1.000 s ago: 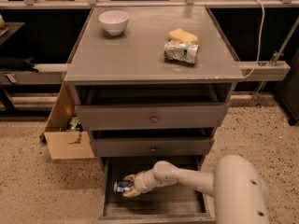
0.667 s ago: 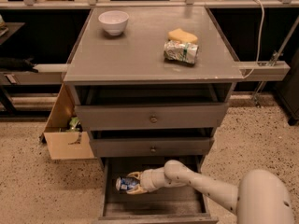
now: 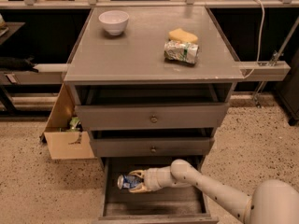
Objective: Pick pepsi can from bottom drawer and place on counter
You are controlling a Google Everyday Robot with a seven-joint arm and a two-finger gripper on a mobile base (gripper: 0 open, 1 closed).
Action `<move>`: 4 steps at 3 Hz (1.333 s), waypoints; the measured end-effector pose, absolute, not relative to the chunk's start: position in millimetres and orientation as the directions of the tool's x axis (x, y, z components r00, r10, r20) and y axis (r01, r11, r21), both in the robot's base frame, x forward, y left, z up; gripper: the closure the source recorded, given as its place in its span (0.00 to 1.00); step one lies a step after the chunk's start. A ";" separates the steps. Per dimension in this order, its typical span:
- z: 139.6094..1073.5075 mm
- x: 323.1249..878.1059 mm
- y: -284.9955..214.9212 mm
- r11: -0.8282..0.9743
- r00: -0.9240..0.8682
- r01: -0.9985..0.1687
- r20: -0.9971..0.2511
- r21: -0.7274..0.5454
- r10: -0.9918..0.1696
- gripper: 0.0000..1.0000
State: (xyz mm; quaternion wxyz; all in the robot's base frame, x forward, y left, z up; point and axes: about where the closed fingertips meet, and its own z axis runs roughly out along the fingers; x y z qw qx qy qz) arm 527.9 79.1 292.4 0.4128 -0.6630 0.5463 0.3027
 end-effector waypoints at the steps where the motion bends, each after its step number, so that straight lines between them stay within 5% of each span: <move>1: 351.2 514.2 84.7 -0.157 0.270 -0.962 -0.871 -0.224 -0.410 1.00; 4: 522.8 487.1 82.1 -0.317 0.438 -0.888 -0.820 -0.332 -0.367 1.00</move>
Offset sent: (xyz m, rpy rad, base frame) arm -0.0329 0.0060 0.1931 0.0771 -0.0549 0.3084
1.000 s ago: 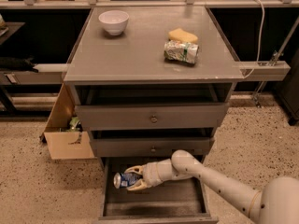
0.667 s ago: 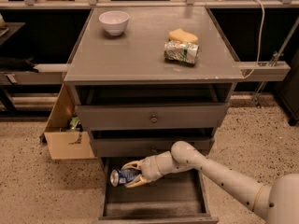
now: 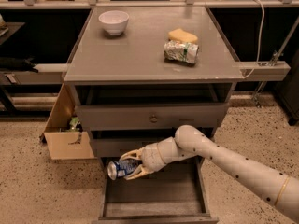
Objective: Pick pepsi can from bottom drawer and place on counter
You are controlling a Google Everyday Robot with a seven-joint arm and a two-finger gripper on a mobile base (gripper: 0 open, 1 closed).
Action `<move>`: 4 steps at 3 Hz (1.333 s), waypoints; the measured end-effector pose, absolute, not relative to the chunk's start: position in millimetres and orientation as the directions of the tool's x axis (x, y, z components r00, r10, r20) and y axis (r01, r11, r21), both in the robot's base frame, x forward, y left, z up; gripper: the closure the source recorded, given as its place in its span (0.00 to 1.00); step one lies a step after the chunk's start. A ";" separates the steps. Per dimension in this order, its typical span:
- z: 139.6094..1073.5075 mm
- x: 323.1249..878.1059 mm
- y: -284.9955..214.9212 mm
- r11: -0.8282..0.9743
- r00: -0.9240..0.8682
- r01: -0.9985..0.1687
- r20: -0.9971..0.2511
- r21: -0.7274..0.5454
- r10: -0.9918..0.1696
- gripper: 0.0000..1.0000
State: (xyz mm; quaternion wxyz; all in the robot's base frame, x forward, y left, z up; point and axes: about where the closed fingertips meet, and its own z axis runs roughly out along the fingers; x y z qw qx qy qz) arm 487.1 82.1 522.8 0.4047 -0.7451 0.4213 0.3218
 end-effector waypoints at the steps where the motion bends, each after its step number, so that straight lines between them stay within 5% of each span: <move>1: 534.6 487.2 80.4 -0.324 0.455 -0.881 -0.808 -0.346 -0.375 1.00; 4: 647.8 486.7 54.6 -0.386 0.525 -0.845 -0.712 -0.371 -0.466 1.00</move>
Offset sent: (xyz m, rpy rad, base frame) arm 0.0009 -0.0088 0.0401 -0.0362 -0.0475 0.0147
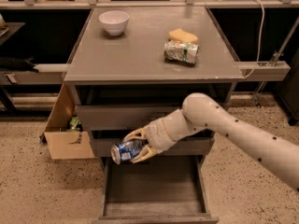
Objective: Pick pepsi can from bottom drawer and place on counter
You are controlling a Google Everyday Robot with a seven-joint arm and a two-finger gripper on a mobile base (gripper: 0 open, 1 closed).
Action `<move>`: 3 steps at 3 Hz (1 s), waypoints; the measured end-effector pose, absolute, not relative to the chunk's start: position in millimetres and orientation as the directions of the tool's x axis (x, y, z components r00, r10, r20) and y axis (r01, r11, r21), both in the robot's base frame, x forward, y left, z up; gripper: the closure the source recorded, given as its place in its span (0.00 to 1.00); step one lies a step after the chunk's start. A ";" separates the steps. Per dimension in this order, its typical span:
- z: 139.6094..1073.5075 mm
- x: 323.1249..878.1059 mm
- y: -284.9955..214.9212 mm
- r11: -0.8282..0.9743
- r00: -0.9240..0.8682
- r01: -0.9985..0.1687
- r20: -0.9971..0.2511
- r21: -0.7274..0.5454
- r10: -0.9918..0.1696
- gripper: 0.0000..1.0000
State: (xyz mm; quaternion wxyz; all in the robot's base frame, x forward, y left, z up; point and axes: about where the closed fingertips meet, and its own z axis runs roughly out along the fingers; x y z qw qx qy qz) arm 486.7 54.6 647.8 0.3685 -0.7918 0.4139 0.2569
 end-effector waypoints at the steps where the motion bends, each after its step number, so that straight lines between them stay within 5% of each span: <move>1: 708.6 485.8 46.0 -0.405 0.567 -0.822 -0.640 -0.400 -0.518 1.00; 3: 757.7 478.1 45.6 -0.429 0.615 -0.789 -0.576 -0.441 -0.539 1.00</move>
Offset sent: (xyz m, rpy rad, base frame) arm -0.0171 -0.0120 0.1687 -0.1417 -0.2232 -0.0012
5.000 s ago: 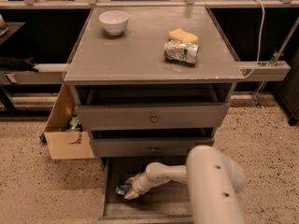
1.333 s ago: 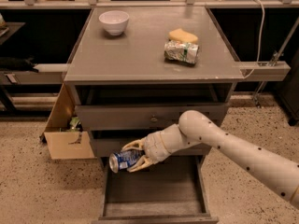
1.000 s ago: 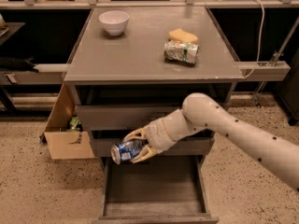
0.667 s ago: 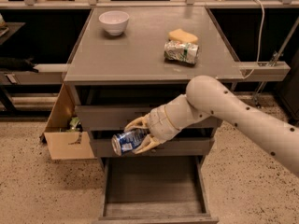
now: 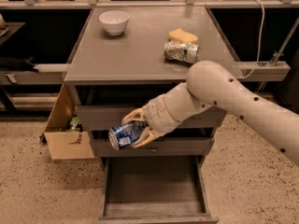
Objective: Pick pepsi can from bottom drawer and place on counter
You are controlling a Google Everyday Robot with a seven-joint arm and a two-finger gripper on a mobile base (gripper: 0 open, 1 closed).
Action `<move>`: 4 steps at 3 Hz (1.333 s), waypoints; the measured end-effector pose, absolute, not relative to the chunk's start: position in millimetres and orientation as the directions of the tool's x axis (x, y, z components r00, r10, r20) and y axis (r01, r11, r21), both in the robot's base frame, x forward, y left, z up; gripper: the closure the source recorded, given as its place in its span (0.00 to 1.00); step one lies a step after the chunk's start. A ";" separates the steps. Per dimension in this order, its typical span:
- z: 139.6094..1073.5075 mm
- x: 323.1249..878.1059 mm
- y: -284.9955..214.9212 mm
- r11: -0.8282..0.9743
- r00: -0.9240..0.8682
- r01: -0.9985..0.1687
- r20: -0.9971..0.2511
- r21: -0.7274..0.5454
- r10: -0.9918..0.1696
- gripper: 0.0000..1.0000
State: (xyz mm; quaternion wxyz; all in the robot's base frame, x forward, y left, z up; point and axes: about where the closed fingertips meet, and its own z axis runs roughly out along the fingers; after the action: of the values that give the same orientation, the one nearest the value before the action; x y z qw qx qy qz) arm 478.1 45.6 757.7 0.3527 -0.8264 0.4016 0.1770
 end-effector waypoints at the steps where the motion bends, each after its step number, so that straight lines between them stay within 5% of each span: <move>1: 778.9 478.3 44.9 -0.458 0.646 -0.764 -0.542 -0.455 -0.538 1.00; 4: 878.0 506.4 24.3 -0.473 0.694 -0.716 -0.453 -0.513 -0.560 1.00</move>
Offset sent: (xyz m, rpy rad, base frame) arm 0.0242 -0.0350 0.1384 -0.0957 -0.1427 0.0226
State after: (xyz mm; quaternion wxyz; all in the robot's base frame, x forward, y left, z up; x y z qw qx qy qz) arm 506.4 24.3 878.0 0.3505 -0.8510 0.3749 0.1116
